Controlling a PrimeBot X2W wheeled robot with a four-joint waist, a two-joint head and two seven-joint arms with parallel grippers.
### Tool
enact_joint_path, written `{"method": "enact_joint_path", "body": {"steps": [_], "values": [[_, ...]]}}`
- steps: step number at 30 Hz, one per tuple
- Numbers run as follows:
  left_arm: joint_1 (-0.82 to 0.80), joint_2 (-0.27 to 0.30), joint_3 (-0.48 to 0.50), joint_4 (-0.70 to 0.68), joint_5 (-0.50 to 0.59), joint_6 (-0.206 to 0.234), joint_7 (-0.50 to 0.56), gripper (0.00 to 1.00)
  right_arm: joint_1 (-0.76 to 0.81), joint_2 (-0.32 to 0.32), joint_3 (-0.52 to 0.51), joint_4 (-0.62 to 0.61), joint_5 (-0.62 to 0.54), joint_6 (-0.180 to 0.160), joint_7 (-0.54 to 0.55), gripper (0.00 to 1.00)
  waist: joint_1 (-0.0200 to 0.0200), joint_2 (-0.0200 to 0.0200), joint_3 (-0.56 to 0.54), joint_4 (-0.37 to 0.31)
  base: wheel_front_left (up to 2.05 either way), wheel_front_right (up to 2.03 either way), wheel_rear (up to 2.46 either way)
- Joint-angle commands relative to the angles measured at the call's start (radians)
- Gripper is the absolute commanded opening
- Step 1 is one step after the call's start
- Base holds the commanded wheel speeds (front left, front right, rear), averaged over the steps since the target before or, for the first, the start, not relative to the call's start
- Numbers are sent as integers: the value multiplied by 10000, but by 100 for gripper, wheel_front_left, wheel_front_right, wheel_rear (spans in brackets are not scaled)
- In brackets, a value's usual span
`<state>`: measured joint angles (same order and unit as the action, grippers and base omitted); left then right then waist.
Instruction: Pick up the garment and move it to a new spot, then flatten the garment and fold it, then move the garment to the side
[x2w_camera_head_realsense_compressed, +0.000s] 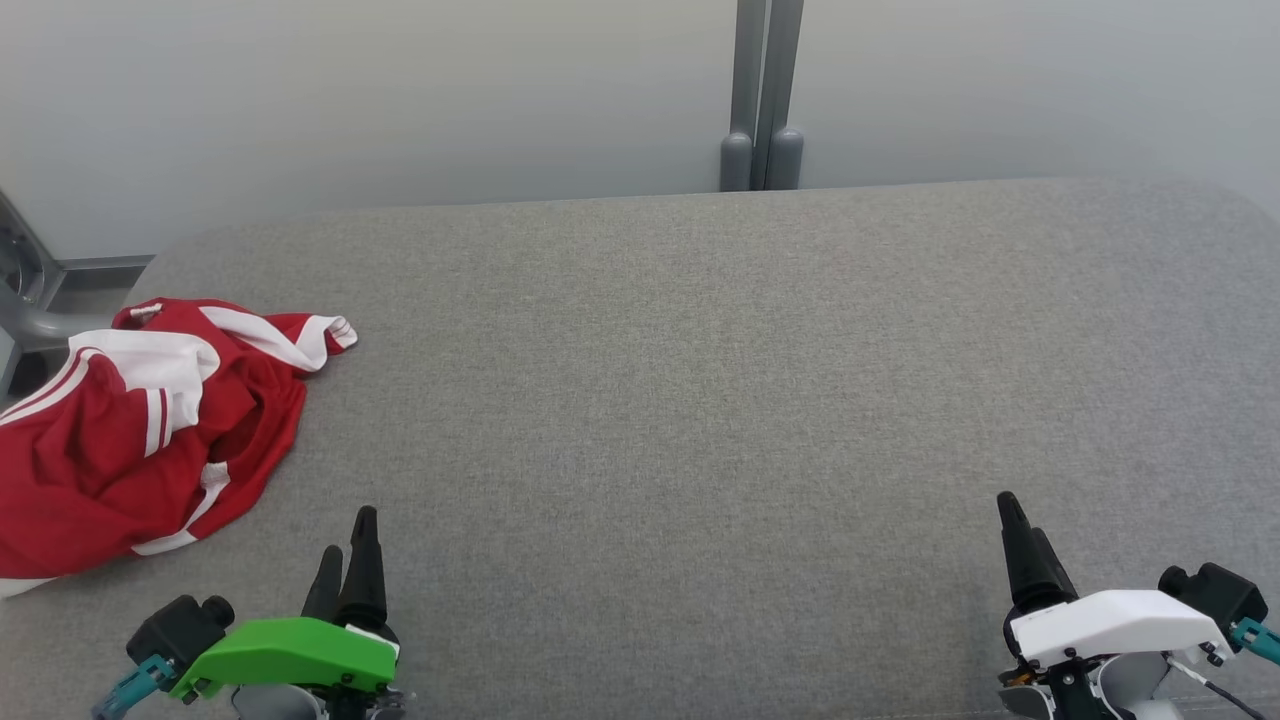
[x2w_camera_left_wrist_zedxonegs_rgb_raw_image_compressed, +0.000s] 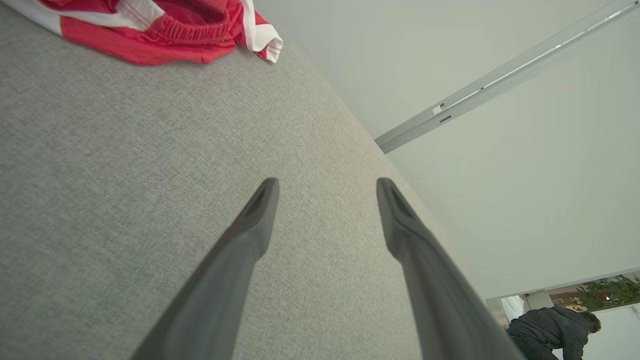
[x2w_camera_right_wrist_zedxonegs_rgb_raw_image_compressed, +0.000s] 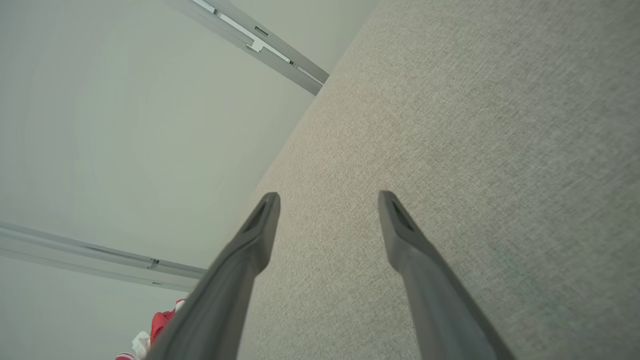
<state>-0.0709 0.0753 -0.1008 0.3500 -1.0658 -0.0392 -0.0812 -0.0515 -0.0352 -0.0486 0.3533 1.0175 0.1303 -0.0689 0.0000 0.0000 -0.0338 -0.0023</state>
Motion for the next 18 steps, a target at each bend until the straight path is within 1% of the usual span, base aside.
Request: {"method": "enact_joint_path", "body": {"steps": [1, 3, 5, 12, 16, 18], "values": [[-74, 115, -77, -83, 403, 85, -95, 100, -272, -78, 56, -12, -443, 3, -105, 100, 0, 0, -5, 7, 0, 0, 0], [-119, 178, -186, -19, 775, 175, -154, 100, -326, -82, 116, 51, -830, 3, -165, 100, 0, 0, -13, 17, 0, 0, 0], [-203, 276, -329, 96, 1285, 320, -241, 100, -383, -88, 152, 137, -1575, 3, -236, 100, 0, 0, -25, 27, 0, 0, 0], [-292, 465, -543, 317, 2210, 618, -405, 100, -544, -98, 79, 202, -3376, 3, -97, 100, 0, 0, -40, 11, 0, 0, 0], [-351, 582, -647, 410, 2709, 780, -521, 100, -643, -106, 107, 131, -4183, 4, -41, 100, 0, 0, -40, 12, 0, 0, 0], [-374, 602, -666, 435, 2814, 801, -554, 100, -669, -108, 113, 112, -4337, 4, -34, 100, 0, 0, -42, 15, 0, 0, 0]]}}
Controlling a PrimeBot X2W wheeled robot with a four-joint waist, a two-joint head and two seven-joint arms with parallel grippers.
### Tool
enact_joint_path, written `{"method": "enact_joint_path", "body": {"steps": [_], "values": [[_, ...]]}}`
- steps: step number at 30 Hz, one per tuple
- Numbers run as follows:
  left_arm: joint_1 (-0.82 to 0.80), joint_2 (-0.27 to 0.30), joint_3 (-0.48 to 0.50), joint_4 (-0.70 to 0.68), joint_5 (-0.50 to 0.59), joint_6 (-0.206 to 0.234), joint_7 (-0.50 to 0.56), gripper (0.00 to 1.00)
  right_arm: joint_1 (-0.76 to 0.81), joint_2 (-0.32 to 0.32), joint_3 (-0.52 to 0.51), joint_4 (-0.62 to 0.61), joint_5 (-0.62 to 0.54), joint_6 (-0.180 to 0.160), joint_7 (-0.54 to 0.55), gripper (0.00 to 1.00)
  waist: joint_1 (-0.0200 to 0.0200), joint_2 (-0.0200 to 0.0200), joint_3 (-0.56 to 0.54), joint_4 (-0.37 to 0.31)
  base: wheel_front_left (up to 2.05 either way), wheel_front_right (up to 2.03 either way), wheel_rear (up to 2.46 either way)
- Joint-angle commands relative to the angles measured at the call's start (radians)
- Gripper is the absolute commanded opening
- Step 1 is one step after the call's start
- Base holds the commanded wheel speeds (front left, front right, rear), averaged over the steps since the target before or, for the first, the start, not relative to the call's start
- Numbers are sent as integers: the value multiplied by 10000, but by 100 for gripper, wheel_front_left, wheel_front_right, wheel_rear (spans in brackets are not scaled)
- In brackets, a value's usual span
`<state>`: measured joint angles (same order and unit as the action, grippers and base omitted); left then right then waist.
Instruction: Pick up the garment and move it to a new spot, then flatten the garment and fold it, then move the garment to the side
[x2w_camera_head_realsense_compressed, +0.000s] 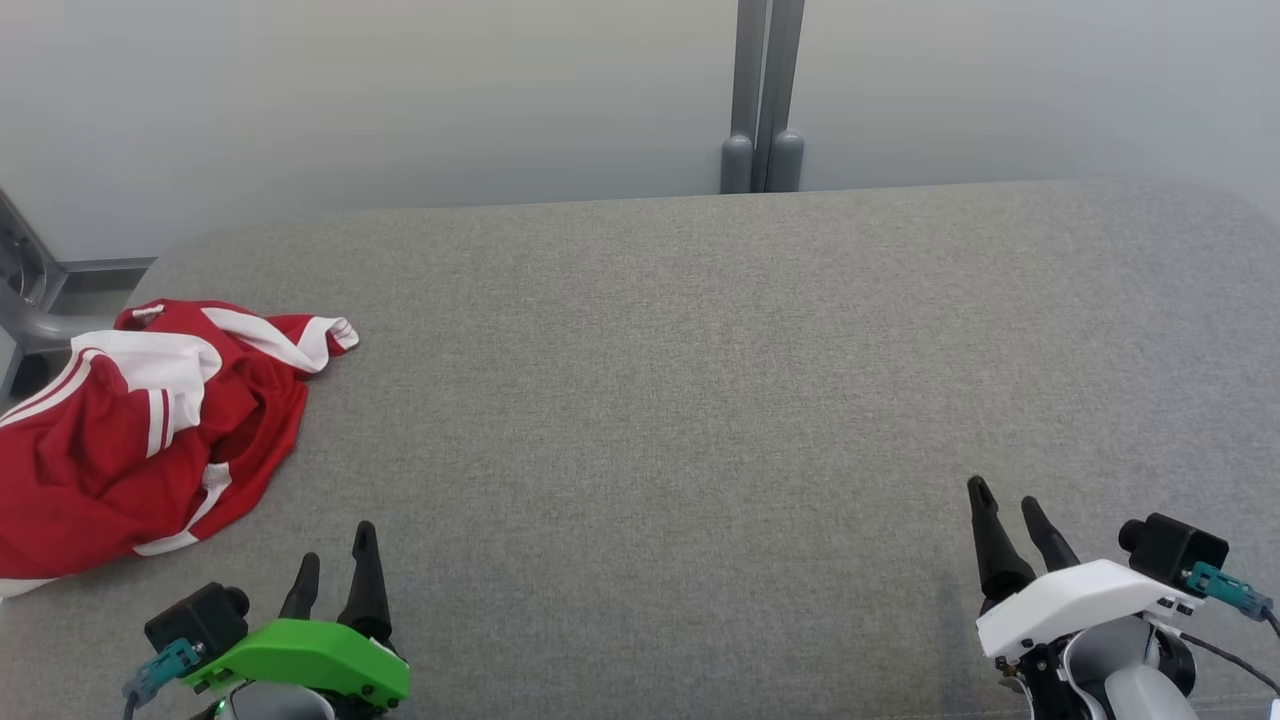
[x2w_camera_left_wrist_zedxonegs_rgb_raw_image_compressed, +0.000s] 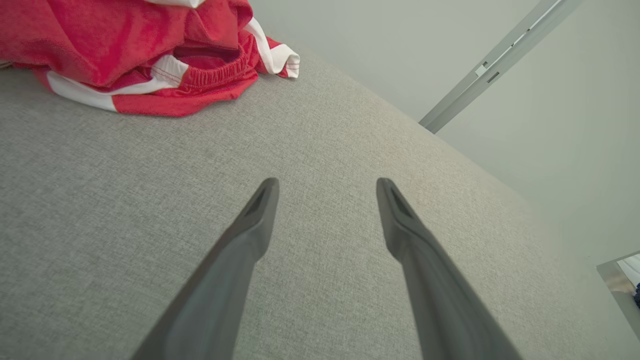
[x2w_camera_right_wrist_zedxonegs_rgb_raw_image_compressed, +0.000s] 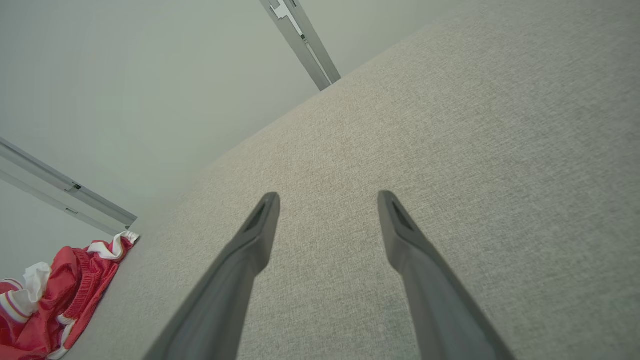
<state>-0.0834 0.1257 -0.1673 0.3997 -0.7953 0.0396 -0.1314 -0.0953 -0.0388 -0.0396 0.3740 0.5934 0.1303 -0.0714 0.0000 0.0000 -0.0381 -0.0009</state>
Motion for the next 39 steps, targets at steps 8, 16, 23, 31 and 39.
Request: {"method": "enact_joint_path", "body": {"steps": [8, 16, 23, 31, 39], "values": [[-325, 264, -212, -8, 965, 248, -214, 100, -393, -78, 358, -114, -1268, 4, 175, 100, 0, 0, -45, 32, 0, 0, 0], [-190, 400, -378, -221, 1663, 536, -239, 100, -449, -89, 536, -123, -2371, 4, 213, 100, 0, 0, -101, 51, 0, 0, 0], [-89, 569, -433, -295, 2146, 686, -332, 100, -469, -98, 583, -69, -2986, 4, 71, 100, 0, 0, -132, 19, 0, 0, 0], [-38, 683, -526, -295, 2646, 861, -411, 100, -550, -107, 552, 59, -3629, 4, -67, 100, 0, 0, -213, 11, 0, 0, 0], [110, 743, -542, -303, 2933, 1010, -419, 100, -552, -117, 661, 232, -4101, 5, -212, 100, 0, 0, -300, 45, 0, 0, 0]]}}
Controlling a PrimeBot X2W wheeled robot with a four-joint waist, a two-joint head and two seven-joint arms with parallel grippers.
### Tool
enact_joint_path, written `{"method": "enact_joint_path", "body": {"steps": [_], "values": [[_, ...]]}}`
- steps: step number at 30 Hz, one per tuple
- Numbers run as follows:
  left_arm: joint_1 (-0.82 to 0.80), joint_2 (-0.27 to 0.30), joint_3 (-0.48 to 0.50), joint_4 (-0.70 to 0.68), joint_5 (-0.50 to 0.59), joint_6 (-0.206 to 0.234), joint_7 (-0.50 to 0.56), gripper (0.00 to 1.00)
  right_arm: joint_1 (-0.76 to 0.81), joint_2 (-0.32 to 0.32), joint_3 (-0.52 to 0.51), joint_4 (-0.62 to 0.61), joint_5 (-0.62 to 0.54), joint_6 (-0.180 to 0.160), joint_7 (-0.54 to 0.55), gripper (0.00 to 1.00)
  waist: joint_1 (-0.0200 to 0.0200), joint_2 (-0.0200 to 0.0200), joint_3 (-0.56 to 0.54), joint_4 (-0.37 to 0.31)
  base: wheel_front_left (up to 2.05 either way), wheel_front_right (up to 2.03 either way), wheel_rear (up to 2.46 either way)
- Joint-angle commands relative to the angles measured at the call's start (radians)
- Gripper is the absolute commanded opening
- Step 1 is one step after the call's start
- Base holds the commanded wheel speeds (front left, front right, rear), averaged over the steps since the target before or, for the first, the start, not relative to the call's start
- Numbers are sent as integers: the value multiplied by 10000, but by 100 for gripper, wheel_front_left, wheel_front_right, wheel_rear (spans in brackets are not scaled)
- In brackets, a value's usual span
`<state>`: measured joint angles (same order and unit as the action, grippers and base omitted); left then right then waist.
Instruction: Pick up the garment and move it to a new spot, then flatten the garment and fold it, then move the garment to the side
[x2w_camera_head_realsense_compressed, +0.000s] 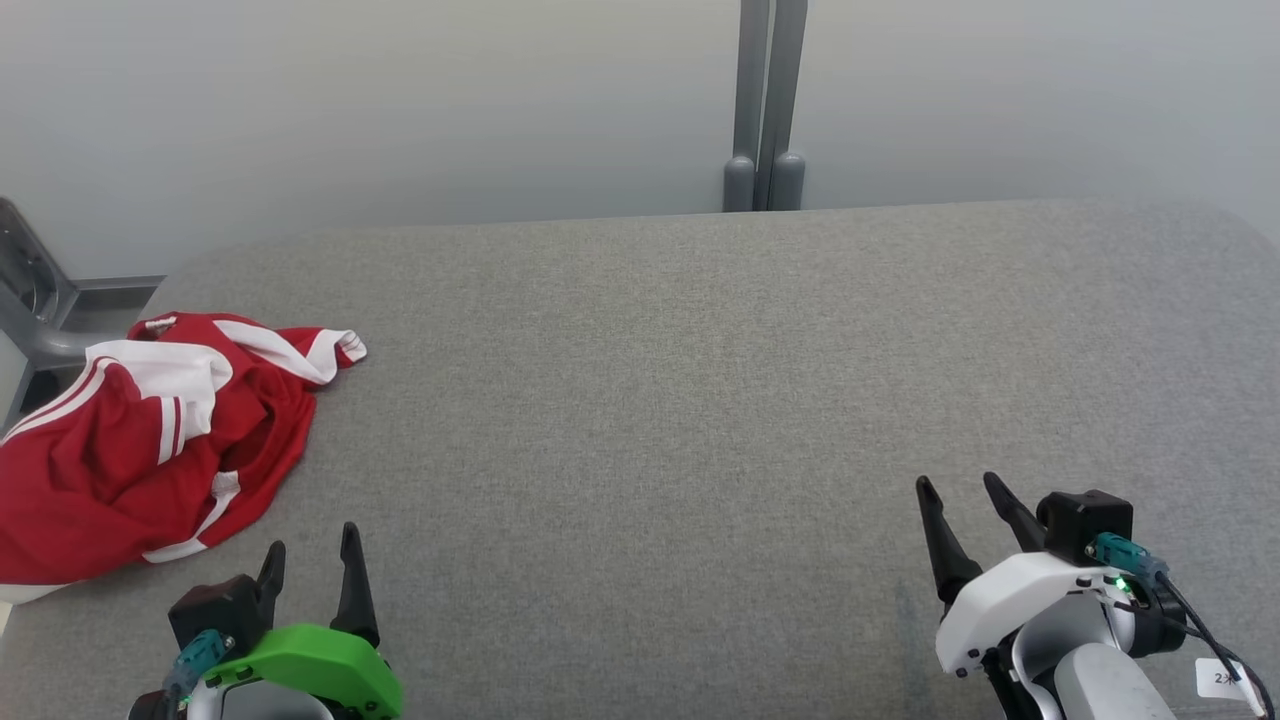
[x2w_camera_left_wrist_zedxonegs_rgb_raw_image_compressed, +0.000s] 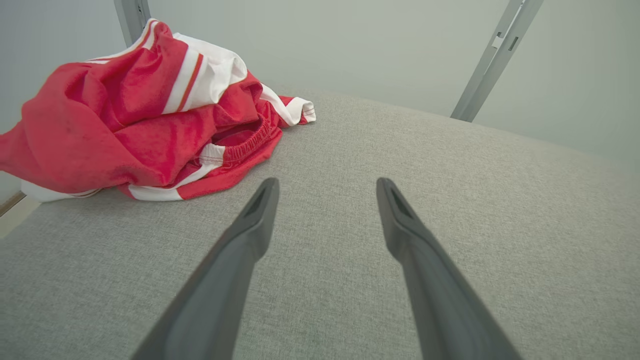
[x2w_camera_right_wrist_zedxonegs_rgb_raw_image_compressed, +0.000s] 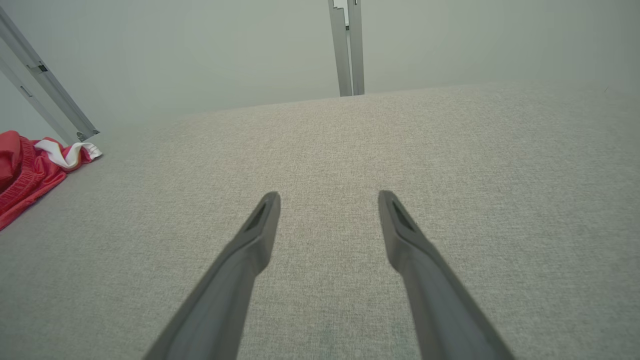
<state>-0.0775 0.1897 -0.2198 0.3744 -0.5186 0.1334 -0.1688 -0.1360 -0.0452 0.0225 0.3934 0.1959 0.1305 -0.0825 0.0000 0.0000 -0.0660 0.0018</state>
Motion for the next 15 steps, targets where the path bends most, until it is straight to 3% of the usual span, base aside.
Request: {"method": "enact_joint_path", "body": {"steps": [1, 15], "values": [[66, 116, -37, -56, 223, 87, -44, 100, -144, -55, 59, 61, -212, 3, -109, 100, 0, 0, -34, 29, 0, 0, 0], [285, 319, -290, -197, 845, 297, 287, 100, -201, -66, 308, 368, -996, 2, -290, 100, 0, 0, -132, 67, 0, 0, 0]]}}
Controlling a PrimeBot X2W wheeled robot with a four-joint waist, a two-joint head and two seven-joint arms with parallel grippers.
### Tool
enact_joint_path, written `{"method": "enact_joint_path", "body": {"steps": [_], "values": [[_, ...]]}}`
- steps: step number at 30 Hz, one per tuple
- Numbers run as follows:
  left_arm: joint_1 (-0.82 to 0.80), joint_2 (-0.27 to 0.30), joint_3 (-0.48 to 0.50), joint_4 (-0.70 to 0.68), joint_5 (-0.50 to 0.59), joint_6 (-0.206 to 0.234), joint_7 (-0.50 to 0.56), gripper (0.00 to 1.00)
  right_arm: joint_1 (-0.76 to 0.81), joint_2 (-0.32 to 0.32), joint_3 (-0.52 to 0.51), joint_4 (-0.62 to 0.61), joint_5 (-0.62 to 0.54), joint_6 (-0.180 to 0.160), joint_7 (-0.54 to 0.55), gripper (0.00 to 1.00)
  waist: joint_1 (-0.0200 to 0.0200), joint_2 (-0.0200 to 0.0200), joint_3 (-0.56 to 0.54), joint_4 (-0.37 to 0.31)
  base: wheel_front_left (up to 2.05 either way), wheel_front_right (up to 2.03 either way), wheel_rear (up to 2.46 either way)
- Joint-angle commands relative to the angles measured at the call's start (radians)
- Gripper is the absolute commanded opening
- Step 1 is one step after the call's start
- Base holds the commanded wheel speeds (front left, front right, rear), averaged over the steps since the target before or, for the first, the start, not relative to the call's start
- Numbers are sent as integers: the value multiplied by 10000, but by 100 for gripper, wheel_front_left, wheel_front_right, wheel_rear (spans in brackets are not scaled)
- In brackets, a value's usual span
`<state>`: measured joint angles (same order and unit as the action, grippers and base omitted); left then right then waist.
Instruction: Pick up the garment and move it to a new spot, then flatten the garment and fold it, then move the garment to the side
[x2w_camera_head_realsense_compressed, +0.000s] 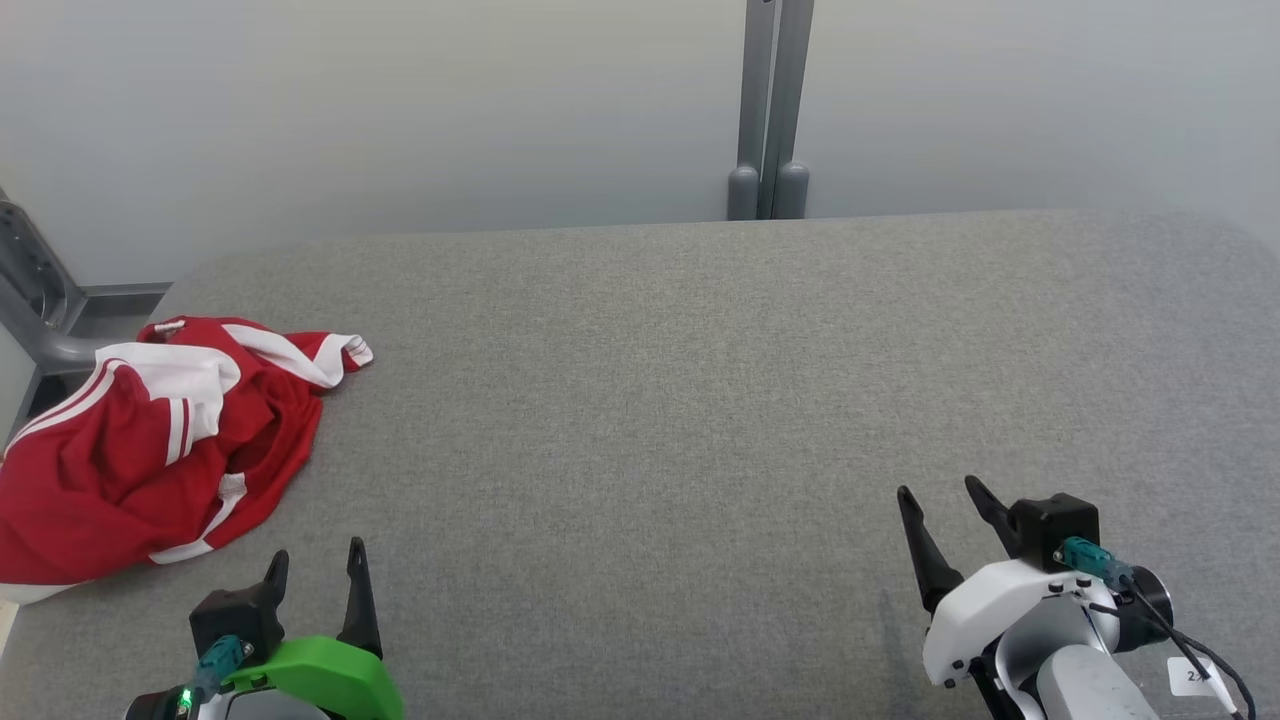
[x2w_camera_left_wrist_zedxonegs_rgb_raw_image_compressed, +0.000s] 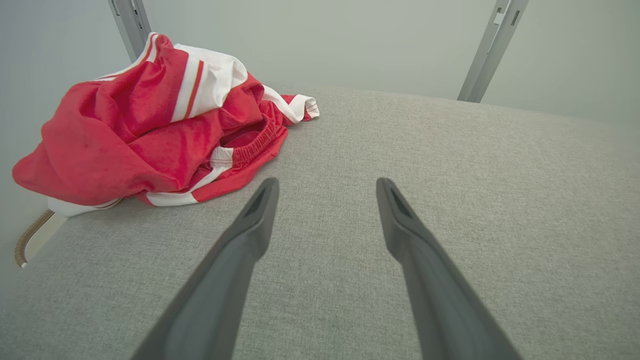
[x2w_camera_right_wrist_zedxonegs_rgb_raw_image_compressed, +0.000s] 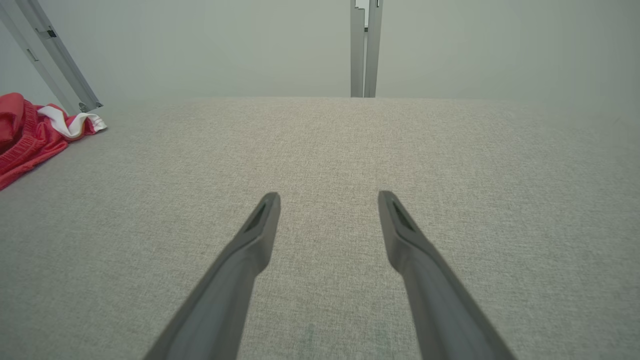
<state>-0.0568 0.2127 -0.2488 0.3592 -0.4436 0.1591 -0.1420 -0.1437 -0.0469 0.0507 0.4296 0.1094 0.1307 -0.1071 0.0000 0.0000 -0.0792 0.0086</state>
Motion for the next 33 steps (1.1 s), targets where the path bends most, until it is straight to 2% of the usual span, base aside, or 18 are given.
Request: {"method": "enact_joint_path", "body": {"steps": [1, 9, 24, 33], "values": [[97, 104, -23, -61, 159, 66, 18, 100, -120, -51, 42, 29, -179, 0, -62, 100, 0, 0, -5, -3, 0, 0, 0], [140, 211, -153, -113, 551, 191, -34, 100, -215, -55, 89, 194, -697, 1, -223, 100, 0, 0, -26, -13, 0, 0, 0], [82, 290, -210, -75, 324, 209, 20, 100, -264, -54, 52, 270, -493, 1, -336, 100, 0, 0, 5, 39, 0, 0, 0], [-35, 318, -231, -76, 295, 263, -60, 100, -209, -49, -41, 248, -491, 1, -403, 100, 0, 0, 51, 502, 0, 0, 0]]}}
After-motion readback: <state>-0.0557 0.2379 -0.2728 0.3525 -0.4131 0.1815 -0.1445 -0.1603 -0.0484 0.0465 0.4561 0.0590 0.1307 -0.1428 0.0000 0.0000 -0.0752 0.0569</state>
